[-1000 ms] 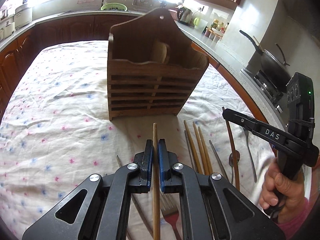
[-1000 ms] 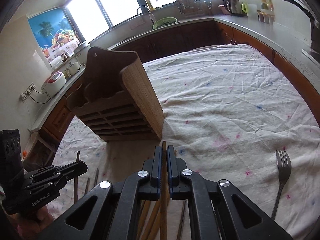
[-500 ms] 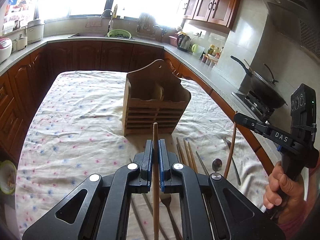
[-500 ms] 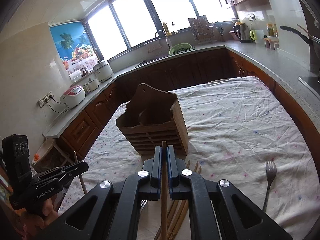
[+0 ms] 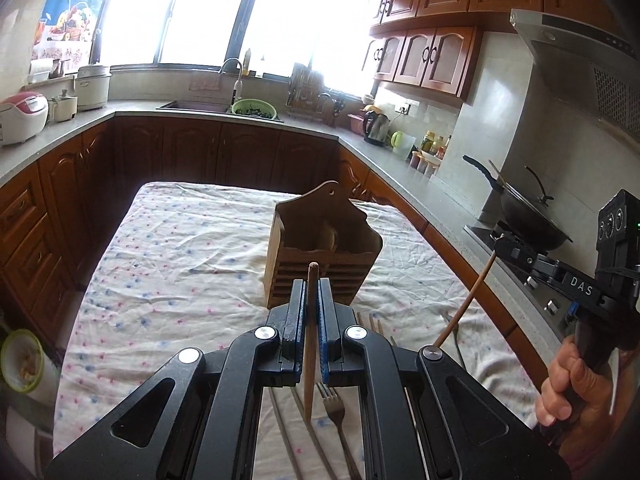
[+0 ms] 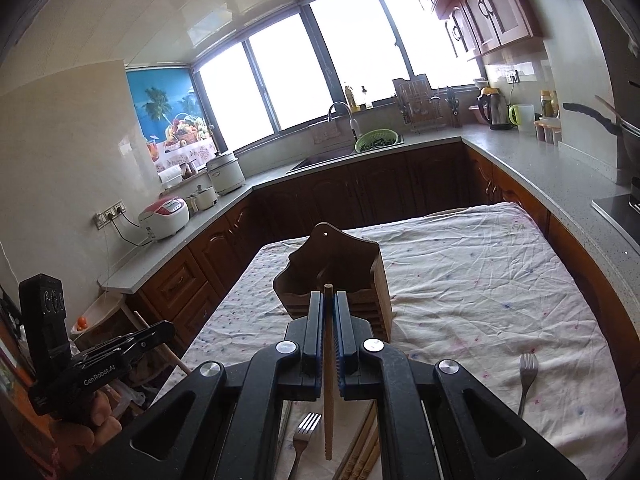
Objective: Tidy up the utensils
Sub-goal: 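Lift both held chopsticks and carry them above the wooden utensil holder, then open both tools to drop the chopsticks into the holder, then withdraw both open tools back toward the remaining utensils, then grasp a thin metal chopstick with the left tool while the right tool grasps a wooden chopstick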
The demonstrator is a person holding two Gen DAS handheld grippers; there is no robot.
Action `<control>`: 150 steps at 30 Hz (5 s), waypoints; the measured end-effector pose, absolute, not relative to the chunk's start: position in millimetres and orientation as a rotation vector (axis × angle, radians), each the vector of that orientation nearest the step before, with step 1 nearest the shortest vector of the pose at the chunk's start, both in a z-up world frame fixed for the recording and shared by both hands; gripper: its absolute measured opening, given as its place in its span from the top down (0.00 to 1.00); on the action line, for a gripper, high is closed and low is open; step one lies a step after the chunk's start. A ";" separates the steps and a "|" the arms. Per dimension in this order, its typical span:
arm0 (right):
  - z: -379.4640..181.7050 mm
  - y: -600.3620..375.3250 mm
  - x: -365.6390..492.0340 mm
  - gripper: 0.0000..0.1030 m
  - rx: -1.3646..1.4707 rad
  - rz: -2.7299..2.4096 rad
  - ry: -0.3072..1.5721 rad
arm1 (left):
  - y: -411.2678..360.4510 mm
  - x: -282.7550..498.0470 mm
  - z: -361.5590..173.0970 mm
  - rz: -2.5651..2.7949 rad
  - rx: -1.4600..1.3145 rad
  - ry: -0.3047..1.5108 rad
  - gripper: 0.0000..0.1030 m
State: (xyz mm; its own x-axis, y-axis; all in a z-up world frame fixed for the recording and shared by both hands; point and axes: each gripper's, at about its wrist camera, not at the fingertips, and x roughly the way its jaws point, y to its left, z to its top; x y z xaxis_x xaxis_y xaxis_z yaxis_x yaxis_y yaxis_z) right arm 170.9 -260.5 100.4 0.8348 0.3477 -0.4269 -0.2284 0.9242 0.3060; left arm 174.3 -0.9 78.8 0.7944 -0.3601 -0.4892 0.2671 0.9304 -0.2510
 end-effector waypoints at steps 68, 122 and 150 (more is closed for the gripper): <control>67.4 -281.1 356.1 0.85 0.406 0.199 0.425 | -22.6 386.3 52.3 -0.193 -0.350 0.524 0.49; 24.2 -306.6 107.5 0.00 0.329 0.157 0.494 | 2.7 145.2 3.8 -0.131 -0.228 0.644 0.01; -18.3 -287.3 174.0 0.47 0.274 0.175 0.670 | -35.5 217.2 -42.4 -0.200 -0.100 0.844 0.28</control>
